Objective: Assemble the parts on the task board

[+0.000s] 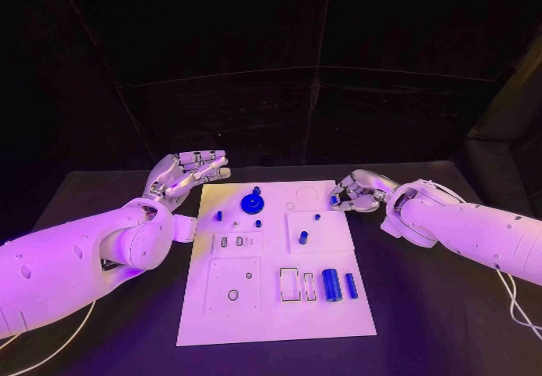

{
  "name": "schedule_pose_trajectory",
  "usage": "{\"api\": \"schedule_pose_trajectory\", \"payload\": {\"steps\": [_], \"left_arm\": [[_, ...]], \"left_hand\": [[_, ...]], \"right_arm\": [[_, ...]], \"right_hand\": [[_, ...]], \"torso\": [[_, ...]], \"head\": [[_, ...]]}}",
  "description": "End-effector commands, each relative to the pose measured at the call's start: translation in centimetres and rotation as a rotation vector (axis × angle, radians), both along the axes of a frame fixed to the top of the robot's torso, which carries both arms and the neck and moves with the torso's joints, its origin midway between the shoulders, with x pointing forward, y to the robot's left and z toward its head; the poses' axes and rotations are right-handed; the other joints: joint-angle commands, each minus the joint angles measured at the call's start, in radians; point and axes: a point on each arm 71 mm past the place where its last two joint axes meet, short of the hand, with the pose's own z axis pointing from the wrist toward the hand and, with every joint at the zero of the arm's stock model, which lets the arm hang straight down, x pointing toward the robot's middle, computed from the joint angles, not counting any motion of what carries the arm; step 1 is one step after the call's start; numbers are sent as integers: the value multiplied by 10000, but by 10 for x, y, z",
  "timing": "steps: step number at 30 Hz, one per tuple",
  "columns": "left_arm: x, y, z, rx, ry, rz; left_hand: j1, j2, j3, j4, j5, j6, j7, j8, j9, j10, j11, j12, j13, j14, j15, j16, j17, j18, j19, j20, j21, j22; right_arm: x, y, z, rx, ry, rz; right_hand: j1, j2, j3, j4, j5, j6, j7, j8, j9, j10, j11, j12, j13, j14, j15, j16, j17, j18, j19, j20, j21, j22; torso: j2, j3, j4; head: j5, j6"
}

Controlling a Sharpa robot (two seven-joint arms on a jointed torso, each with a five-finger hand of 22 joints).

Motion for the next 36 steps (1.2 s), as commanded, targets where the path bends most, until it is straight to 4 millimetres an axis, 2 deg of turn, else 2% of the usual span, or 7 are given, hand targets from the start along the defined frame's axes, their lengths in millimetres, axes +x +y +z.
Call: {"api": "schedule_pose_trajectory", "payload": {"steps": [1,9,13,17,22,24,36], "left_arm": [[0,-1,1,-17,-79,-104],[0,-1,1,-11,-73,-94],[0,0,1,-6,-71,-82],[-1,1,1,3,-68,-62],[0,1,1,11,-59,-50],[0,1,1,11,-50,-59],[1,0,1,7,7,-119]], "left_hand": [[-2,113,-21,-57,1,76,378,54,11,64,33,25,6,64,14,-7,-7,174,57,5,-40,-13],[-2,113,-21,-57,1,76,378,54,11,64,33,25,6,64,14,-7,-7,174,57,5,-40,-13],[-2,113,-21,-57,1,76,378,54,11,64,33,25,6,64,14,-7,-7,174,57,5,-40,-13],[-2,113,-21,-57,1,76,378,54,11,64,33,25,6,64,14,-7,-7,174,57,5,-40,-13],[-2,113,-21,-57,1,76,378,54,11,64,33,25,6,64,14,-7,-7,174,57,5,-40,-13],[-2,113,-21,-57,1,76,378,54,11,64,33,25,6,64,14,-7,-7,174,57,5,-40,-13],[1,125,-15,-71,3,80,380,48,8,61,34,21,2,65,14,-9,-8,174,59,6,-42,-18]], "right_arm": [[0,1,0,-64,5,128],[0,0,7,316,-759,-278],[-3,1,11,687,-1102,-574],[-9,8,15,959,-1160,-716],[-22,34,21,1276,-930,-482],[-30,52,24,1338,-823,-235],[-45,140,25,1229,-282,1107]], "right_hand": [[-24,152,144,-30,-105,219,-69,85,30,1,-117,60,262,731,-103,3,1124,-139,-8,-112,24,15],[60,500,592,-164,-639,679,-263,264,63,56,-287,94,316,752,-251,27,1211,-162,61,-253,72,127],[101,576,753,-243,-646,776,-312,308,82,75,-334,103,334,762,-295,40,1254,-165,72,-297,79,142],[94,597,823,-275,-621,774,-314,303,81,73,-340,91,326,761,-307,38,1250,-167,74,-314,80,143],[32,585,902,-301,-614,694,-285,247,61,44,-324,41,281,756,-304,28,1231,-166,68,-326,73,130],[16,585,924,-307,-613,679,-278,234,56,38,-319,29,272,755,-302,26,1227,-166,66,-326,71,125],[-31,591,993,-321,-599,652,-264,208,48,22,-308,-2,245,747,-295,11,1190,-160,49,-325,55,90]], "torso": [[-3,3,-3],[-4,10,-5],[-18,8,-4],[-29,-11,6],[-86,-41,22],[-120,-64,46],[-276,-192,180]], "head": [[-8,-5],[-9,-18],[5,-9],[-8,21],[31,1],[30,-10],[223,-221]]}}
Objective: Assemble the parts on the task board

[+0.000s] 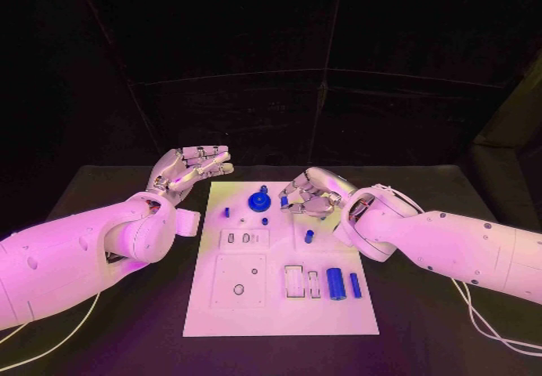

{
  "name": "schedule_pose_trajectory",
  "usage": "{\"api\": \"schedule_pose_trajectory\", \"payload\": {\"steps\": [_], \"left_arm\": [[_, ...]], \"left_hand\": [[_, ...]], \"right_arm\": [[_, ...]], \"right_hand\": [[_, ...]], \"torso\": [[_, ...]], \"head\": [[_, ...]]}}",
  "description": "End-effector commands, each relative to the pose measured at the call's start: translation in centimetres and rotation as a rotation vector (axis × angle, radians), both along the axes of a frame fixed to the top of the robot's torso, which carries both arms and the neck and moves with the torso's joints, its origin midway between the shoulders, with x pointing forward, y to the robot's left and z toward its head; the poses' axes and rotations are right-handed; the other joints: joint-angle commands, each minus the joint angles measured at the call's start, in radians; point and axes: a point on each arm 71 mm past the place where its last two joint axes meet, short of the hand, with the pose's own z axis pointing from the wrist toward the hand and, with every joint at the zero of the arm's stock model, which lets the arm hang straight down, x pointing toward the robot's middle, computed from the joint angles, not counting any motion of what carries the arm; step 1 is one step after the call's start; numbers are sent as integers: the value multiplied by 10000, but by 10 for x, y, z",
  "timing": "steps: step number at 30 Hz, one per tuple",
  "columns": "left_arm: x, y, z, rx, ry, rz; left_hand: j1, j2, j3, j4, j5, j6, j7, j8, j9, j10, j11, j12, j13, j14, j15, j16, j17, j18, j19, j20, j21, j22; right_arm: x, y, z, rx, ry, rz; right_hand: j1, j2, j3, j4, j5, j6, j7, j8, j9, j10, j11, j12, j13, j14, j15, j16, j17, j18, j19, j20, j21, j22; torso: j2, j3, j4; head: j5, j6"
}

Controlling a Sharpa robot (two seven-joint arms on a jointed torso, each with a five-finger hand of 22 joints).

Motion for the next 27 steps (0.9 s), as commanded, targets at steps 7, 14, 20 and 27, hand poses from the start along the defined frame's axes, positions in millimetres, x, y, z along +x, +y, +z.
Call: {"api": "schedule_pose_trajectory", "payload": {"steps": [7,14,20,27], "left_arm": [[0,-3,1,-45,-22,-221],[0,-5,1,-57,-4,-269],[0,-6,1,-61,16,-298],[1,-7,1,-65,46,-333]], "left_hand": [[0,128,-14,-73,3,81,380,48,8,63,33,21,3,67,14,-8,-9,175,60,6,-42,-9],[0,128,-14,-73,3,81,380,48,8,63,33,21,3,67,14,-8,-9,175,60,6,-42,-9],[-2,132,-13,-77,2,84,380,46,8,64,32,21,2,71,12,-7,-9,176,62,5,-42,-10],[-2,132,-13,-77,2,84,380,46,8,64,32,21,2,71,12,-7,-9,176,62,5,-42,-10]], "right_arm": [[-2,50,-7,-1400,120,431],[-11,71,-20,-2164,188,827],[-16,80,-30,-2551,219,930],[-19,86,-36,-2829,91,956]], "right_hand": [[-56,82,174,-60,55,109,-140,13,28,-89,-11,-114,187,739,-72,0,1153,-150,-39,-55,-13,-72],[-139,18,226,-94,-19,91,-121,-13,22,-113,6,-150,156,737,-60,-6,1144,-149,-42,-45,-19,-79],[-230,-35,250,-96,-63,76,-108,-34,16,-123,17,-169,142,734,-49,-13,1131,-147,-49,-36,-28,-94],[-278,-68,257,-97,-77,78,-106,-40,16,-114,20,-160,152,734,-45,-14,1131,-148,-45,-32,-27,-88]], "torso": [[-58,-63,72],[-50,-29,52],[-50,-32,51],[-55,-26,52]], "head": [[208,-158],[333,-231],[381,-286],[400,-325]]}}
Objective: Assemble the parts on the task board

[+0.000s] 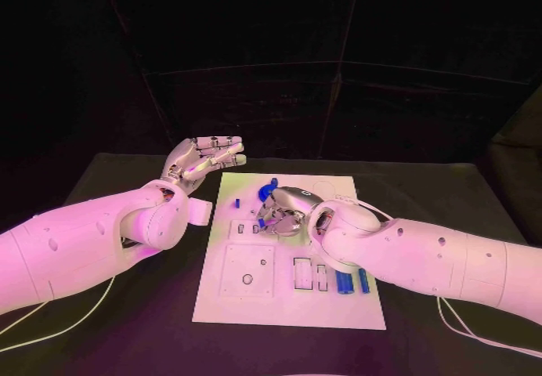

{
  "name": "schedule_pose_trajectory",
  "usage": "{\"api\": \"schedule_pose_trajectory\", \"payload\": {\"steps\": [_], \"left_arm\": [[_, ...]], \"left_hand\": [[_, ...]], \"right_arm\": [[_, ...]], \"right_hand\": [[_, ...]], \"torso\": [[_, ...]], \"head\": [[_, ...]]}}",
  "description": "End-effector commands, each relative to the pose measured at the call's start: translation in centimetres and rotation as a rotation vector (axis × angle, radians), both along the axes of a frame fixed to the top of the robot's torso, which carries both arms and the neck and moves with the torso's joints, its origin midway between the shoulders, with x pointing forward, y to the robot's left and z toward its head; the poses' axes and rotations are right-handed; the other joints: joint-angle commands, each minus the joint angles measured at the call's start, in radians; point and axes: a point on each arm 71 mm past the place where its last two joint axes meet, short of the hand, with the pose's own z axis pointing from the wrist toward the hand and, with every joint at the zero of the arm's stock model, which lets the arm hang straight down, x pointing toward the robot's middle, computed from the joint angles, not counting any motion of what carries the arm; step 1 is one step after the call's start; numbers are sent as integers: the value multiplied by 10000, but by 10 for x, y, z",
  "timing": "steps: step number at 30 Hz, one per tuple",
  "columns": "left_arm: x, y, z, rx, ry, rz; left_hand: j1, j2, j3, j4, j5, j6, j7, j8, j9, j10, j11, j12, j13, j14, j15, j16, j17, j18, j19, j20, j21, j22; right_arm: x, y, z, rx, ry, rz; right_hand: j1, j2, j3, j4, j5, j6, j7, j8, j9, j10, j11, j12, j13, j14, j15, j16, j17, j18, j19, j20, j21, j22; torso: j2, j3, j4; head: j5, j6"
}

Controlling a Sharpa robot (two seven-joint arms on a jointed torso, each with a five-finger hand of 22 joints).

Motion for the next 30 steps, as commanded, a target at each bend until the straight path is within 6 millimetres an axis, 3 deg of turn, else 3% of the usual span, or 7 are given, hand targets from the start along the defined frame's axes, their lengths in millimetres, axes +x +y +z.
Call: {"api": "schedule_pose_trajectory", "payload": {"steps": [1,18,30], "left_arm": [[0,-2,1,-33,-43,-170],[1,-2,1,-21,-21,-162],[2,-1,0,-7,-9,-140]], "left_hand": [[-2,132,16,-49,2,84,380,46,8,65,32,21,2,71,12,-7,-9,176,62,5,-42,-13],[-6,133,15,-54,1,85,382,42,7,65,32,20,0,73,12,-7,-10,176,64,5,-42,-15],[-6,133,15,-54,1,85,382,42,7,65,32,20,0,73,12,-7,-10,176,64,5,-42,-15]], "right_arm": [[0,2,-2,-504,-233,-40],[-1,1,-9,-766,-22,-161],[-3,2,-15,-1300,314,-39]], "right_hand": [[-153,-14,78,0,-58,113,-72,15,15,-41,20,-49,154,733,-46,-16,1127,-149,-44,-31,-26,-3],[-252,-73,97,3,-69,90,-64,-12,8,-50,25,-68,138,730,-40,-24,1110,-146,-49,-24,-34,-16],[-600,-422,35,16,6,-194,54,-214,-55,-199,124,-262,-49,711,35,-65,1026,-125,-116,34,-103,-143]], "torso": [[-6,0,-4],[2,-4,-7],[0,1,-5]], "head": [[7,-34],[8,-78],[16,-116]]}}
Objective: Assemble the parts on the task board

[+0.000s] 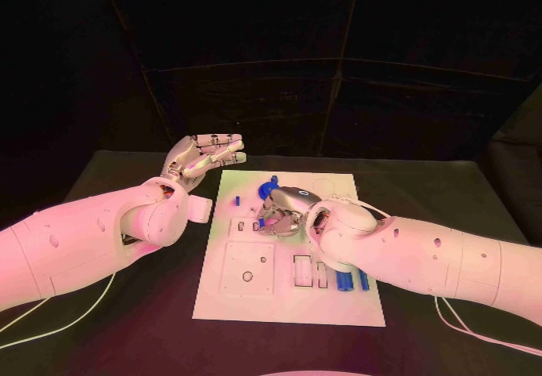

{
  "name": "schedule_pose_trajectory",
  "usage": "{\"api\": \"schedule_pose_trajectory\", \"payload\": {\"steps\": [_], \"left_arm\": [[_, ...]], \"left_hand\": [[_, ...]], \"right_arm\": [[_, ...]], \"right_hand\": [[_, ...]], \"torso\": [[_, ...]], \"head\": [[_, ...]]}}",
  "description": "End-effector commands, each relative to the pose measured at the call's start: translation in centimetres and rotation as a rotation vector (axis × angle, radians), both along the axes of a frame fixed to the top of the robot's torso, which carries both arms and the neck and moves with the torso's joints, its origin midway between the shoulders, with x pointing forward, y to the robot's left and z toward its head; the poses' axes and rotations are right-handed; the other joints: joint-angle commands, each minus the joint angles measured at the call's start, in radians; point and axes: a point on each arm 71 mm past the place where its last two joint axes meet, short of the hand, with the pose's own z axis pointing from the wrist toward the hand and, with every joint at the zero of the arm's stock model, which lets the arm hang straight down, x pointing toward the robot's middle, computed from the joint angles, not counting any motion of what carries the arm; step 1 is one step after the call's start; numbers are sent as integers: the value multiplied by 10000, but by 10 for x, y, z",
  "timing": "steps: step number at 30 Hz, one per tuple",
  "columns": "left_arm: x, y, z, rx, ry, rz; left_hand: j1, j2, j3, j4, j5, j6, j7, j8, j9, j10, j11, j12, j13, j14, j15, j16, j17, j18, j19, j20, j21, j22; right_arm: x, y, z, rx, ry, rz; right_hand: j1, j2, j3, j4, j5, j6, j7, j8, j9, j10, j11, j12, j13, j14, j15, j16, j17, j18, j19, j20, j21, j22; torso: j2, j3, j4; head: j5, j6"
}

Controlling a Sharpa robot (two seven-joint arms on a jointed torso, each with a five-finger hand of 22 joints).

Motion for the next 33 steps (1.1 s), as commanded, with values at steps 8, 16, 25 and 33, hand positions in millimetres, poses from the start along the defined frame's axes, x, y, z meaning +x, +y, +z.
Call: {"api": "schedule_pose_trajectory", "payload": {"steps": [8,16,25,33], "left_arm": [[0,-1,1,-23,-73,-120],[1,-1,1,-19,-70,-113],[1,0,1,-16,-66,-109],[1,0,1,-15,-47,-121]], "left_hand": [[-6,133,15,-54,1,85,382,42,7,65,32,20,1,73,12,-7,-10,176,64,5,-42,-17],[-12,133,12,-63,0,83,386,35,4,61,35,16,-2,73,13,-9,-11,176,66,6,-44,-21],[-12,133,12,-63,0,83,386,35,4,61,35,16,-2,73,13,-9,-11,176,66,6,-44,-21],[-12,133,12,-63,0,83,386,35,4,61,35,16,-2,73,13,-9,-11,176,66,6,-44,-21]], "right_arm": [[-4,0,-10,-832,447,62],[-3,-2,-10,-876,299,-98],[-3,-2,-9,-852,218,-226],[-3,-3,-8,-698,92,-575]], "right_hand": [[-316,-291,-178,80,299,-234,99,-166,-34,-171,66,-173,-138,710,84,-70,1028,-118,-97,43,-79,-59],[-415,-376,-252,114,364,-282,114,-195,-33,-199,82,-209,-175,707,100,-78,1017,-115,-103,62,-90,-73],[-613,-527,-435,211,205,-410,135,-259,-38,-278,112,-312,-284,704,128,-87,1009,-108,-120,89,-114,-110],[-1001,-730,-1075,563,49,-627,142,-330,-31,-340,129,-401,-389,702,144,-96,1016,-102,-129,110,-147,-150]], "torso": [[3,5,-3],[5,5,5],[4,2,0],[8,4,5]], "head": [[-1,-30],[-5,-35],[-8,-25],[-19,-13]]}}
